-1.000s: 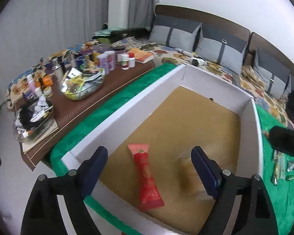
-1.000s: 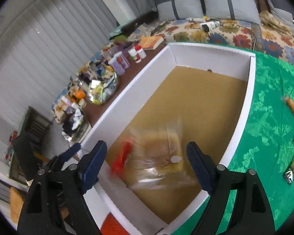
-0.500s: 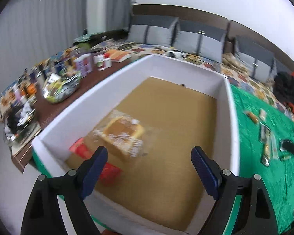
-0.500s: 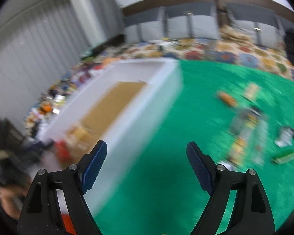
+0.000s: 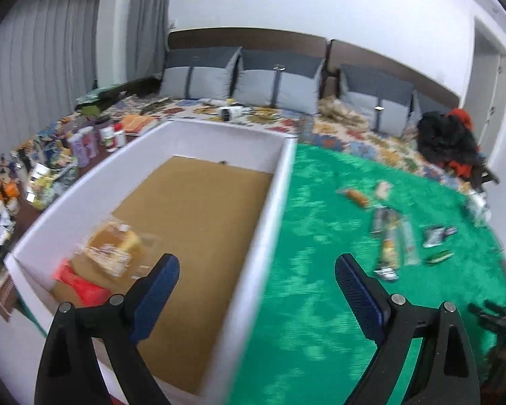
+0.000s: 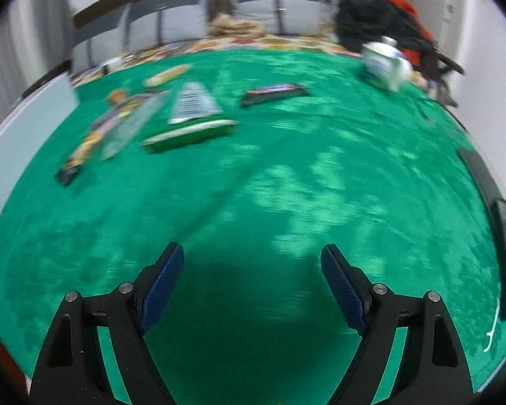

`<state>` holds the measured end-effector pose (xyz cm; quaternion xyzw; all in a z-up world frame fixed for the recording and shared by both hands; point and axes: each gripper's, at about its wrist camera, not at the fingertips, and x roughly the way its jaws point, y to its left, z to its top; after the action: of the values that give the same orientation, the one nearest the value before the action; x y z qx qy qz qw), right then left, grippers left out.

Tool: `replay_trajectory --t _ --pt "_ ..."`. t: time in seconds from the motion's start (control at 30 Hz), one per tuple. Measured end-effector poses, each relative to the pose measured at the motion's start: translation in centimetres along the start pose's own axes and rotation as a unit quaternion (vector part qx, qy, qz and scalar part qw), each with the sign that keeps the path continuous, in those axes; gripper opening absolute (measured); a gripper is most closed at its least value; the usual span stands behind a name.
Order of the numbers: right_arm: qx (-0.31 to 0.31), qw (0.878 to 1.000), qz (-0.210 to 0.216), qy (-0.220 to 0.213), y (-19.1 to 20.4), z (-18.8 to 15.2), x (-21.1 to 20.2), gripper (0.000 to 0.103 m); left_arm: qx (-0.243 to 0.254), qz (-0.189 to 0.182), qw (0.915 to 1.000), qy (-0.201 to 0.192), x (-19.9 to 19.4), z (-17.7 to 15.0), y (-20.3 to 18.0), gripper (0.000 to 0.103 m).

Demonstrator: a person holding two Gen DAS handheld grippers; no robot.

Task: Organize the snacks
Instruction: 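Move both tools back over the remaining snacks on the cloth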

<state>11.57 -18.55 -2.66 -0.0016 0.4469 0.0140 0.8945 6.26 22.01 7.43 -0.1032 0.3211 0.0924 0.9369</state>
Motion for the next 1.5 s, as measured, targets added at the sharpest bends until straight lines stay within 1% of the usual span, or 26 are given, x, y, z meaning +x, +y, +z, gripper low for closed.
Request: replay_trajectory --t 0.07,0.13,0.17,0.2,0.33,0.4,0.47,0.6,0.67,0.8,0.83,0.93,1.5 --pt "0.017 1.0 -0.008 -0.001 -0.9 0.1 0.3 0.086 -0.001 -0.022 0.9998 0.002 -0.3 -0.6 -1.9 0.1" --pt "0.035 0.999 -0.009 0.002 -1.9 -0.3 0.7 0.086 0.003 -0.037 0.9993 0.007 -0.3 -1.6 -4.0 0.1" --pt "0.04 0.999 -0.01 0.007 -2.2 -0.4 0.9 0.086 0.007 -0.045 0.9988 0.016 0.0 -2.3 -5.3 0.1" --pt "0.038 0.999 -0.014 0.001 -2.1 -0.5 0.8 0.086 0.014 -0.053 0.998 0.031 0.5 -3.2 -6.6 0.1" --pt "0.012 1.0 -0.027 0.001 -1.4 -0.5 1.3 0.088 0.038 -0.069 0.9932 0.086 3.5 -6.1 -10.8 0.1" --pt "0.013 1.0 -0.023 0.002 -1.7 -0.5 1.5 0.089 0.057 -0.068 0.9903 0.108 5.5 -7.2 -12.7 0.1" --pt "0.013 1.0 -0.021 0.002 -1.8 -0.6 1.5 0.089 0.073 -0.057 0.9882 0.122 7.6 -7.9 -14.3 0.1" --pt "0.012 1.0 -0.021 0.002 -1.8 -0.7 1.5 0.09 0.089 -0.038 0.9862 0.135 11.4 -8.2 -16.1 0.1" --pt "0.012 1.0 -0.021 0.002 -1.8 -0.7 1.5 0.09 0.108 -0.032 0.9841 0.137 12.9 -8.5 -16.9 0.1" --pt "0.012 1.0 -0.021 0.002 -1.8 -0.7 1.6 0.09 0.149 -0.024 0.9772 0.15 14.8 -9.4 -17.6 0.101" --pt "0.012 1.0 -0.021 0.002 -1.8 -0.7 1.6 0.09 0.144 -0.031 0.9789 0.141 14.8 -9.4 -17.4 0.101" --pt "0.012 1.0 -0.021 0.002 -1.8 -0.7 1.6 0.09 0.125 -0.042 0.981 0.142 15.2 -9.2 -16.5 0.103" --pt "0.011 1.0 -0.021 0.002 -1.8 -0.8 1.5 0.09 0.127 -0.044 0.9806 0.143 15.1 -9.3 -16.5 0.103"
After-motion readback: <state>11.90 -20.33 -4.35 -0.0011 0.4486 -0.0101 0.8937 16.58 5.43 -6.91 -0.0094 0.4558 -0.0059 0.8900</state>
